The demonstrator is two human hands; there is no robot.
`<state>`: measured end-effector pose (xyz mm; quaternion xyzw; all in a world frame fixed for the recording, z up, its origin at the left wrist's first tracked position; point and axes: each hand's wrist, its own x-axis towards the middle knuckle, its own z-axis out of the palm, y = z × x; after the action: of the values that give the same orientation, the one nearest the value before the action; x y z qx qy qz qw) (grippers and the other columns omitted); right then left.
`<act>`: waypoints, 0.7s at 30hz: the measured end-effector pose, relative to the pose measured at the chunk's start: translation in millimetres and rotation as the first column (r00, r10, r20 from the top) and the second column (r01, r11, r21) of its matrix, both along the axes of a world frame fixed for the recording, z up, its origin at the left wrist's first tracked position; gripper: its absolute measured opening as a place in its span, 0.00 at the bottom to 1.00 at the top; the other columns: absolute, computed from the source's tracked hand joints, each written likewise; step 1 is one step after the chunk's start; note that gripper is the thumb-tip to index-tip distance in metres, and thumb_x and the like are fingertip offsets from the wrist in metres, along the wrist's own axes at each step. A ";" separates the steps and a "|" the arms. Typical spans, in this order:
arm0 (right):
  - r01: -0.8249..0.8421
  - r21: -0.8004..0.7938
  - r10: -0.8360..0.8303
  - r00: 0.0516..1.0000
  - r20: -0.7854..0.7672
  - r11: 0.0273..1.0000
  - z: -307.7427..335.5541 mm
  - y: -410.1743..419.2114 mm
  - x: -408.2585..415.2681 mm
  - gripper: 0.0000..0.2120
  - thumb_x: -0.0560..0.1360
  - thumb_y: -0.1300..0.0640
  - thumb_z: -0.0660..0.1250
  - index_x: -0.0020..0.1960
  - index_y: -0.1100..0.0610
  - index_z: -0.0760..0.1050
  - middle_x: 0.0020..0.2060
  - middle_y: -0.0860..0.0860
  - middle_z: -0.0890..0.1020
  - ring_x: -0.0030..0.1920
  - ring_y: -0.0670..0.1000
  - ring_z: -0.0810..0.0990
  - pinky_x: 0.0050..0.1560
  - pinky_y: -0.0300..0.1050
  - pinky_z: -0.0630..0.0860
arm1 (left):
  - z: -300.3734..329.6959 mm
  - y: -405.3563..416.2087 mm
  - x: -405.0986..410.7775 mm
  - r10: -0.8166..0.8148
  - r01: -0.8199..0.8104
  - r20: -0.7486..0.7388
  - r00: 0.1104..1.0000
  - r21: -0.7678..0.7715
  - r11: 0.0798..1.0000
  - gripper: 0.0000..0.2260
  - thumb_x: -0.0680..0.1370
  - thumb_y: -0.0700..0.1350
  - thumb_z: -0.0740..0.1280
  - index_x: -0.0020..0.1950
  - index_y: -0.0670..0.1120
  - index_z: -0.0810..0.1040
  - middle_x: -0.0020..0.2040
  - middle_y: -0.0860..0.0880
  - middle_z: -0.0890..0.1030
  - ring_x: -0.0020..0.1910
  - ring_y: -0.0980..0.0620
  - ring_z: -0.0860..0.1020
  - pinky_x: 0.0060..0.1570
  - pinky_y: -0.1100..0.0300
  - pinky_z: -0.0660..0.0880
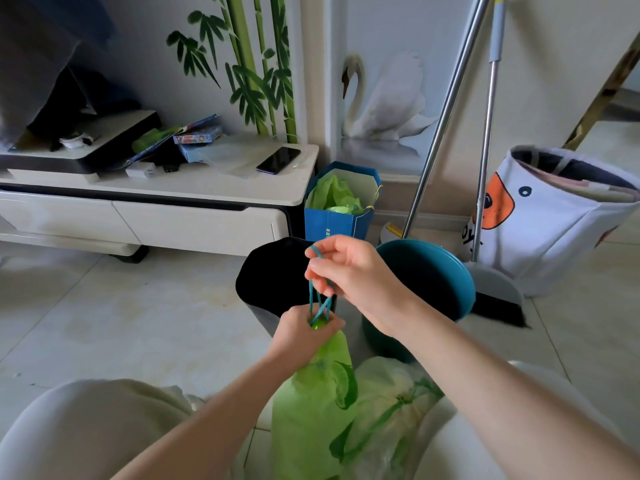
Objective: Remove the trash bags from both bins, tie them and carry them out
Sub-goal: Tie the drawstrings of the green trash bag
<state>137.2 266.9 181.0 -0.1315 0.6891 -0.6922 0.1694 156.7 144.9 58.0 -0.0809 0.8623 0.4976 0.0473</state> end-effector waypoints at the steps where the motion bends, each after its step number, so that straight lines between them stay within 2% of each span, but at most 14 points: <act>1: 0.015 -0.053 -0.014 1.000 0.016 0.998 0.8 1.2 -1.5 0.09 0.76 0.67 0.63 0.55 0.68 0.74 0.36 0.56 0.81 0.34 0.52 0.72 0.36 0.43 0.69 | -1.6 -1.3 -2.1 0.022 -0.022 -0.019 1.000 0.000 1.000 0.09 0.71 0.51 0.72 0.40 0.46 0.81 0.32 0.45 0.80 0.28 0.54 0.72 0.32 0.57 0.72; 3: 0.033 -0.140 -0.030 0.999 0.026 0.990 3.6 4.4 -4.4 0.09 0.75 0.70 0.62 0.55 0.68 0.75 0.38 0.56 0.82 0.34 0.51 0.72 0.35 0.42 0.67 | -4.2 -4.8 -5.3 0.054 -0.054 -0.049 0.997 0.003 0.999 0.12 0.71 0.50 0.72 0.38 0.42 0.79 0.27 0.48 0.75 0.26 0.53 0.70 0.31 0.56 0.70; 7: 0.111 -0.287 -0.100 0.994 0.054 0.952 11.1 12.7 -12.2 0.10 0.74 0.71 0.63 0.54 0.68 0.76 0.40 0.59 0.84 0.32 0.49 0.72 0.33 0.41 0.65 | -9.0 -14.1 -7.5 0.044 -0.044 -0.072 0.996 -0.008 0.999 0.18 0.73 0.50 0.71 0.35 0.36 0.73 0.25 0.48 0.68 0.24 0.52 0.65 0.28 0.59 0.65; 9: 0.170 -0.248 -0.168 0.985 0.031 0.954 11.2 18.7 -19.5 0.07 0.75 0.67 0.66 0.52 0.67 0.78 0.37 0.57 0.84 0.30 0.48 0.71 0.31 0.38 0.66 | -11.6 -17.6 -8.5 0.024 -0.026 -0.079 0.997 -0.021 0.999 0.21 0.73 0.50 0.70 0.33 0.35 0.68 0.26 0.47 0.65 0.24 0.52 0.63 0.28 0.59 0.62; 11: 0.221 0.033 -0.212 0.963 -0.167 0.975 8.7 25.8 -26.2 0.05 0.75 0.62 0.68 0.48 0.62 0.80 0.33 0.51 0.83 0.28 0.44 0.73 0.30 0.34 0.68 | -14.2 -19.5 -8.5 0.013 -0.017 -0.090 0.996 -0.048 0.999 0.22 0.73 0.49 0.70 0.32 0.37 0.63 0.26 0.47 0.63 0.25 0.51 0.61 0.29 0.60 0.61; 12: 0.245 0.229 -0.171 0.939 -0.298 0.942 6.5 29.2 -28.9 0.04 0.74 0.58 0.68 0.47 0.59 0.80 0.32 0.48 0.82 0.29 0.41 0.74 0.32 0.32 0.69 | -15.2 -20.1 -7.8 0.008 -0.014 -0.093 0.996 -0.066 0.998 0.21 0.73 0.49 0.70 0.32 0.38 0.63 0.26 0.48 0.63 0.25 0.52 0.61 0.29 0.60 0.60; 14: 0.274 0.540 -0.003 0.893 -0.450 0.796 2.3 36.3 -30.6 0.05 0.73 0.54 0.69 0.46 0.54 0.81 0.31 0.43 0.78 0.31 0.41 0.74 0.34 0.29 0.67 | -17.3 -21.1 -6.0 -0.015 0.006 -0.085 0.996 -0.102 0.995 0.18 0.73 0.49 0.70 0.32 0.39 0.68 0.25 0.50 0.66 0.25 0.53 0.63 0.28 0.60 0.62; 16: 0.256 0.715 0.165 0.872 -0.461 0.650 -2.4 41.5 -29.3 0.07 0.72 0.52 0.69 0.45 0.56 0.80 0.29 0.44 0.75 0.30 0.43 0.72 0.32 0.34 0.66 | -20.8 -22.1 -4.3 -0.055 0.045 -0.070 0.996 -0.139 0.989 0.16 0.73 0.50 0.71 0.32 0.42 0.71 0.25 0.51 0.68 0.25 0.54 0.64 0.28 0.61 0.62; 18: 0.212 0.818 0.265 0.877 -0.400 0.534 -7.1 43.7 -28.3 0.14 0.73 0.50 0.69 0.38 0.61 0.78 0.28 0.53 0.78 0.28 0.49 0.72 0.29 0.41 0.66 | -25.1 -23.6 -3.2 -0.086 0.074 -0.062 0.994 -0.176 0.982 0.15 0.73 0.50 0.71 0.31 0.47 0.70 0.25 0.52 0.67 0.25 0.55 0.63 0.28 0.61 0.62; 20: 0.154 0.847 0.288 0.897 -0.336 0.509 -7.5 43.6 -27.7 0.20 0.75 0.49 0.67 0.33 0.64 0.75 0.29 0.61 0.78 0.28 0.52 0.70 0.29 0.44 0.66 | -28.7 -26.2 -1.6 -0.095 0.082 -0.059 0.994 -0.192 0.978 0.15 0.73 0.50 0.71 0.31 0.49 0.69 0.25 0.53 0.68 0.26 0.55 0.63 0.29 0.61 0.63; 21: 0.122 0.832 0.268 0.913 -0.308 0.541 -5.2 43.1 -27.2 0.21 0.75 0.48 0.65 0.32 0.64 0.72 0.27 0.62 0.75 0.27 0.50 0.68 0.29 0.44 0.65 | -29.8 -27.5 -0.8 -0.102 0.089 -0.053 0.993 -0.202 0.975 0.14 0.73 0.50 0.70 0.32 0.49 0.70 0.26 0.53 0.68 0.26 0.55 0.64 0.30 0.61 0.64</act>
<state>110.0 310.0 175.8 -0.2022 0.9475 -0.2284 0.0964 155.9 117.4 28.2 -0.0278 0.9117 0.4084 0.0355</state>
